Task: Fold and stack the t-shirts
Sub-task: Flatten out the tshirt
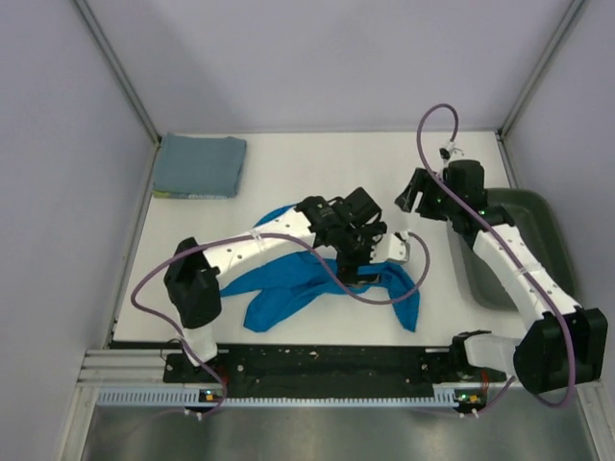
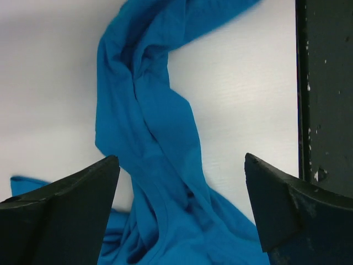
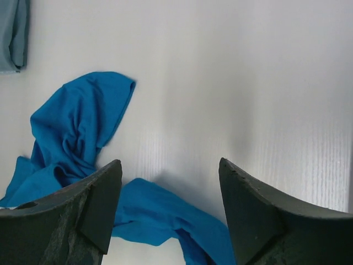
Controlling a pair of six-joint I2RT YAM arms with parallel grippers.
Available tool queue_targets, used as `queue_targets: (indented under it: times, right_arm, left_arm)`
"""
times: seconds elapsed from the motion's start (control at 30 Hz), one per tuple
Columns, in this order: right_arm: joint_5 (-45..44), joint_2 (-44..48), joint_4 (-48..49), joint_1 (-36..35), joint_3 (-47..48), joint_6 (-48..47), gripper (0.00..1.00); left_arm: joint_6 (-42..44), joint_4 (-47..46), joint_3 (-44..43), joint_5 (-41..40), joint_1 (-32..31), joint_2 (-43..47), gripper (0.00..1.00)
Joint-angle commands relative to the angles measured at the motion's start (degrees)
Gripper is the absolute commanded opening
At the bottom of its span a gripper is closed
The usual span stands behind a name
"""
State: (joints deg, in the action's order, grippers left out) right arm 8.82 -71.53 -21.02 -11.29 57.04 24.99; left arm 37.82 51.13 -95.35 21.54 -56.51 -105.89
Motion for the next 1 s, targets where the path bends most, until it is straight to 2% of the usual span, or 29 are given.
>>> queue_targets:
  times: [0.0,0.13,0.23,0.37,0.47,0.63,0.8,0.83,0.87,0.9,0.93,0.97]
  right_arm:
    - [-2.5,2.1,-6.1,-1.4,-3.4,-3.3,0.70]
    - [-4.9,1.7,-9.1,-7.9,-6.8,-3.8,0.70]
    - [-6.4,-0.3,-12.1,-12.4,-9.1,-2.7,0.71]
    - [-8.5,0.8,-13.4,-13.8,-12.8,-0.1,0.71]
    - [-11.4,2.4,-13.6,-13.8,-14.7,0.6,0.72]
    - [-9.0,1.7,-11.7,-13.8,-16.7,0.8,0.77]
    - [-4.7,-6.9,-5.4,-12.5,-19.1,0.1,0.76]
    - [-4.7,-9.0,-4.7,-12.6,-18.7,-0.3,0.73]
    - [-4.5,-11.4,-4.6,-12.5,-17.9,-0.9,0.57]
    - [-3.8,-12.6,-4.6,-12.6,-17.3,-1.4,0.36]
    - [-3.2,-12.9,-4.7,-12.5,-16.9,-2.0,0.21]
    - [-2.6,-12.6,-4.7,-12.6,-16.5,-2.2,0.08]
  left_arm:
    - [3.0,0.6,6.3,-4.9,1.9,13.9,0.98]
    - [3.7,0.6,19.9,-9.1,8.7,26.4,0.99]
    - [5.6,4.0,30.8,-11.3,14.1,34.3,0.99]
    - [9.4,5.8,47.1,-11.9,14.5,43.3,0.99]
    - [9.1,-0.6,57.3,-14.7,14.5,47.8,0.99]
    - [9.5,-10.3,65.5,-17.2,13.5,46.3,0.98]
    - [7.7,-22.6,68.4,-28.1,12.3,34.2,0.98]
    - [6.9,-25.1,68.4,-30.7,12.4,32.0,0.97]
    - [6.1,-26.9,68.1,-32.9,12.4,29.6,0.94]
    - [5.6,-27.1,67.4,-33.8,12.4,27.8,0.88]
    - [4.9,-26.2,66.3,-34.3,12.5,26.3,0.67]
    - [4.6,-25.2,65.0,-34.5,12.5,25.4,0.40]
